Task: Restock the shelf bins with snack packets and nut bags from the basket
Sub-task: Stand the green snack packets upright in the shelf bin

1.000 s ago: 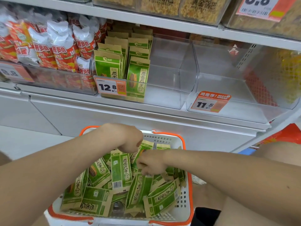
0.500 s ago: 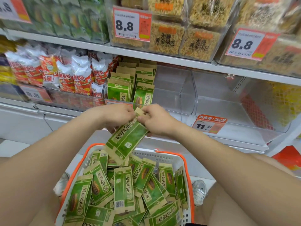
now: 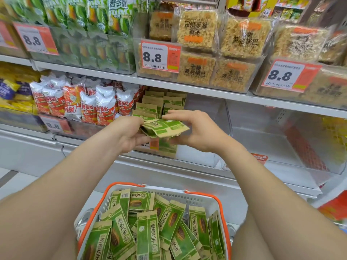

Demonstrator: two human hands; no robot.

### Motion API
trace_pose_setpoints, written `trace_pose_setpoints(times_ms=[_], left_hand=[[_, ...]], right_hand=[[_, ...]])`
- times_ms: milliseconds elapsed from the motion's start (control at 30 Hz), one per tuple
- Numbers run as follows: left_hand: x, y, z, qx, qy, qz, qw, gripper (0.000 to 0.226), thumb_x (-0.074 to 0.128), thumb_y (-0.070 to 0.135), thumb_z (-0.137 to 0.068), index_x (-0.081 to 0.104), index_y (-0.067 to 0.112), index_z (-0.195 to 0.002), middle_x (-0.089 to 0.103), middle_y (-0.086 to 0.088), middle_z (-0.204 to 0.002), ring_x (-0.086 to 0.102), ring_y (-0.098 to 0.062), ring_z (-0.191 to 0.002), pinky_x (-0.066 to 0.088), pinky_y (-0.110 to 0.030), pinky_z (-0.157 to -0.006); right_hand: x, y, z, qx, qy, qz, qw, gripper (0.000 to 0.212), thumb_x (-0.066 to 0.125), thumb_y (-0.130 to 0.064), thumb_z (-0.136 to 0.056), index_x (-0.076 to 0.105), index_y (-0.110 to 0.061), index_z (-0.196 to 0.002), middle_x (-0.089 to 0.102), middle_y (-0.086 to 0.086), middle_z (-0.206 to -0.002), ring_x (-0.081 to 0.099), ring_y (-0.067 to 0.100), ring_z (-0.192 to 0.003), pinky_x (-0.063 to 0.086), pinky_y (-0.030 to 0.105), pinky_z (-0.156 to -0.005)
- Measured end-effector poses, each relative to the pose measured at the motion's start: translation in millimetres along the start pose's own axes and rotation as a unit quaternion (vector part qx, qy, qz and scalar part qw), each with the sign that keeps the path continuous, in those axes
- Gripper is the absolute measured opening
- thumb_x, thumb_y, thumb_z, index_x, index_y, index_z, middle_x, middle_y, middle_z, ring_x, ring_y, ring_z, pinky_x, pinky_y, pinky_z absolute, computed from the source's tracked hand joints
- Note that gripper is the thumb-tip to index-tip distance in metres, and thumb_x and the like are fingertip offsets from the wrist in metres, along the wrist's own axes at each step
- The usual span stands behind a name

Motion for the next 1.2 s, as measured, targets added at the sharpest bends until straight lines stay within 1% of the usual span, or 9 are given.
trace_pose_setpoints(times_ms=[133, 200, 300, 367, 533, 700, 867, 967, 1200], left_hand=[[12.4, -1.1, -1.6, -0.027, -0.045, 0.007, 0.999, 0.024, 0.043, 0.005, -0.110, 0.064, -0.003, -0.118, 0.068, -0.020, -0.093, 0.074, -0.022, -0.061, 0.065, -0.035, -0.063], [5.3, 4.7, -3.7, 0.036, 0.004, -0.181, 0.983, 0.030, 0.044, 0.023, -0.110, 0.068, 0.007, -0.115, 0.064, -0.013, -0.087, 0.067, -0.019, -0.051, 0.062, -0.034, -0.050], [4.9, 37.2, 2.0, 0.285, 0.129, -0.475, 0.822, 0.055, 0.038, 0.041, -0.110, 0.067, 0.011, -0.074, 0.064, -0.005, -0.065, 0.063, -0.024, -0.057, 0.051, -0.035, -0.058], [19.4, 45.5, 13.4, 0.403, 0.129, -0.463, 0.779, 0.066, 0.032, 0.041, -0.113, 0.057, 0.008, -0.061, 0.058, -0.003, -0.058, 0.055, -0.019, -0.058, 0.040, -0.036, -0.059], [50.0, 37.4, 12.6, 0.368, -0.041, -0.193, 0.909, 0.056, 0.032, 0.052, -0.112, 0.072, 0.012, -0.113, 0.076, -0.006, -0.105, 0.068, -0.011, -0.093, 0.055, -0.033, -0.080], [48.1, 30.2, -3.8, 0.407, -0.057, -0.151, 0.899, 0.037, 0.050, 0.046, -0.109, 0.077, 0.022, -0.102, 0.077, -0.009, -0.098, 0.071, -0.037, -0.096, 0.060, -0.059, -0.085], [46.9, 37.3, -6.5, 0.435, -0.052, -0.279, 0.855, 0.022, 0.064, 0.042, -0.102, 0.081, 0.028, -0.104, 0.075, 0.015, -0.080, 0.064, 0.001, -0.072, 0.049, -0.026, -0.070], [49.5, 36.9, -5.9, 0.442, -0.045, -0.359, 0.821, 0.015, 0.067, 0.035, -0.102, 0.082, 0.031, -0.101, 0.064, 0.030, -0.061, 0.056, 0.009, -0.058, 0.036, -0.009, -0.057], [46.8, 45.0, -9.4, 0.462, 0.027, -0.371, 0.805, 0.014, 0.071, 0.041, -0.099, 0.081, 0.033, -0.094, 0.069, 0.018, -0.067, 0.061, 0.003, -0.061, 0.041, -0.015, -0.057]], right_hand=[[-8.3, 0.2, -6.7, -0.003, 0.041, -0.132, 0.990, 0.031, 0.081, -0.030, -0.091, 0.076, -0.026, -0.122, 0.076, -0.013, -0.116, 0.069, 0.007, -0.115, 0.053, 0.044, -0.104], [-10.9, 6.3, -8.0, 0.028, 0.084, -0.124, 0.988, 0.030, 0.071, -0.041, -0.095, 0.076, -0.022, -0.118, 0.078, -0.010, -0.108, 0.072, 0.009, -0.103, 0.057, 0.046, -0.095], [-12.9, 13.8, -8.1, 0.064, 0.106, -0.053, 0.991, 0.029, 0.066, -0.042, -0.099, 0.075, -0.019, -0.114, 0.077, -0.009, -0.093, 0.071, 0.011, -0.084, 0.061, 0.047, -0.079], [-14.3, 15.1, -10.0, 0.070, 0.115, -0.048, 0.990, 0.028, 0.065, -0.043, -0.100, 0.075, -0.019, -0.111, 0.077, -0.005, -0.086, 0.072, 0.017, -0.079, 0.061, 0.049, -0.075], [-19.1, 21.6, -12.4, 0.085, 0.134, -0.034, 0.987, 0.021, 0.066, -0.044, -0.098, 0.076, -0.026, -0.104, 0.076, -0.007, -0.083, 0.072, 0.021, -0.081, 0.060, 0.045, -0.077], [-17.7, 21.3, -6.1, 0.078, 0.145, 0.020, 0.986, 0.020, 0.064, -0.039, -0.101, 0.065, -0.030, -0.119, 0.074, -0.011, -0.100, 0.063, 0.016, -0.092, 0.044, 0.031, -0.077], [-20.6, 23.9, -7.0, 0.094, 0.147, 0.000, 0.985, 0.024, 0.058, -0.042, -0.104, 0.077, -0.028, -0.102, 0.068, -0.006, -0.072, 0.056, 0.017, -0.068, 0.046, 0.033, -0.066], [-16.9, 33.4, -9.5, 0.123, 0.116, -0.028, 0.985, 0.026, 0.064, -0.038, -0.102, 0.083, -0.022, -0.095, 0.058, -0.005, -0.057, 0.042, 0.008, -0.054, 0.039, 0.031, -0.057], [-2.9, 54.8, -22.6, 0.156, 0.084, -0.113, 0.978, 0.037, 0.061, -0.055, -0.096, 0.079, -0.022, -0.098, 0.078, 0.008, -0.086, 0.075, 0.029, -0.086, 0.062, 0.053, -0.083]])
Point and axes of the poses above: each hand's wrist, its own z-axis away from the middle knuckle, its own x-axis out of the palm, y = z × x, the point moved 7 cm from there along -z, towards the middle knuckle
